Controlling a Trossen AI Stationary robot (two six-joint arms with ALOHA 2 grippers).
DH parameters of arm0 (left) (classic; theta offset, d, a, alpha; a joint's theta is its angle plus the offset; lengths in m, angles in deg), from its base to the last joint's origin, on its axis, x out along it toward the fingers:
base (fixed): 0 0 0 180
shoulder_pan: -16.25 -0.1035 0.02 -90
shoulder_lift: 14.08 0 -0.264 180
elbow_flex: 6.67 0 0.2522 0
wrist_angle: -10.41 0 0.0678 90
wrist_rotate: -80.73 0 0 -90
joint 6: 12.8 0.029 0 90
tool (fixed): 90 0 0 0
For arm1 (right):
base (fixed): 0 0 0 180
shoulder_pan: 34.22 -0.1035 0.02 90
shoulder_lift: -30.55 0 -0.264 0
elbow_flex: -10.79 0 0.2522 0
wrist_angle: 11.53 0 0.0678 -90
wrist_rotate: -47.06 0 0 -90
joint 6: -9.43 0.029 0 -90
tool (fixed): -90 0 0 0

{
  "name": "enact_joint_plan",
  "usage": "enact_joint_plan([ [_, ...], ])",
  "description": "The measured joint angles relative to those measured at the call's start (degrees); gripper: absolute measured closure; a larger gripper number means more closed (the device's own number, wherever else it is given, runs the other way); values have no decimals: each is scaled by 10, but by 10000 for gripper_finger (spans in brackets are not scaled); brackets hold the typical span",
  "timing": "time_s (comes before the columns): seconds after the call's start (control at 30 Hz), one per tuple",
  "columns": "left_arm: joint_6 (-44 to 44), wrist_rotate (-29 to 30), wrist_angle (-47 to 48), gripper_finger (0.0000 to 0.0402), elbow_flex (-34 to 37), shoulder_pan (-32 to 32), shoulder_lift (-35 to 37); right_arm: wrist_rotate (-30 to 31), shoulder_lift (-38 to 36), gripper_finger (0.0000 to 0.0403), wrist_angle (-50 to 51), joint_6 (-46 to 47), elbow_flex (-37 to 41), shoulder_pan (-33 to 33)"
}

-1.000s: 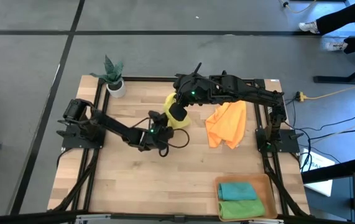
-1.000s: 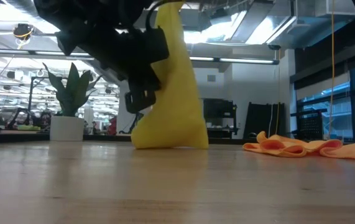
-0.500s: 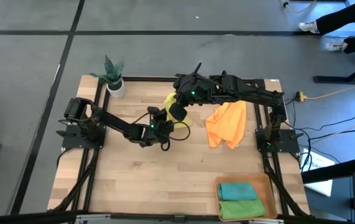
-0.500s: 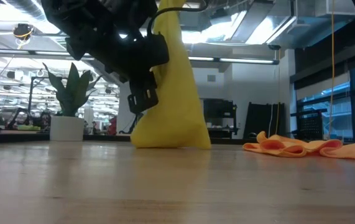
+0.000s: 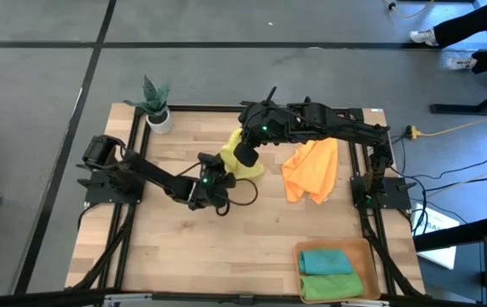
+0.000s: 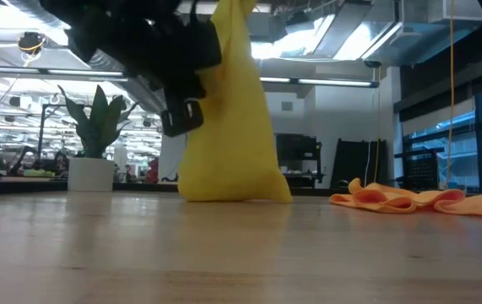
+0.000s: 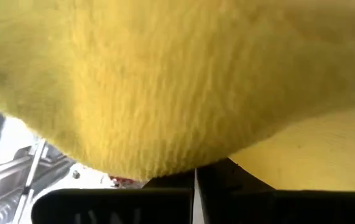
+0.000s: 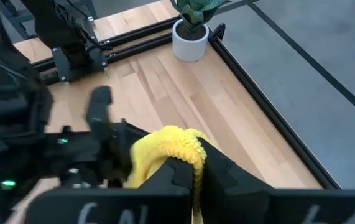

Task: Roll microfiber towels into tight, uniform cylinder then place into a basket
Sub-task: Roll the yellow microfiber towel

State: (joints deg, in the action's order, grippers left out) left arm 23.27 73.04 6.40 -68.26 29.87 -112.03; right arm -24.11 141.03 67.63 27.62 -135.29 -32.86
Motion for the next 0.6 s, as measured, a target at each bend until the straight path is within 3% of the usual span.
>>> enact_joint_plan([
  [0.23, 40, 67, 3, 401, 0, 44, 52, 0, 0, 393, 15, -3, 0, 0],
  [0.6, 119, 78, 3, 401, 0, 82, 160, 71, 0, 393, 94, -5, 0, 1],
])
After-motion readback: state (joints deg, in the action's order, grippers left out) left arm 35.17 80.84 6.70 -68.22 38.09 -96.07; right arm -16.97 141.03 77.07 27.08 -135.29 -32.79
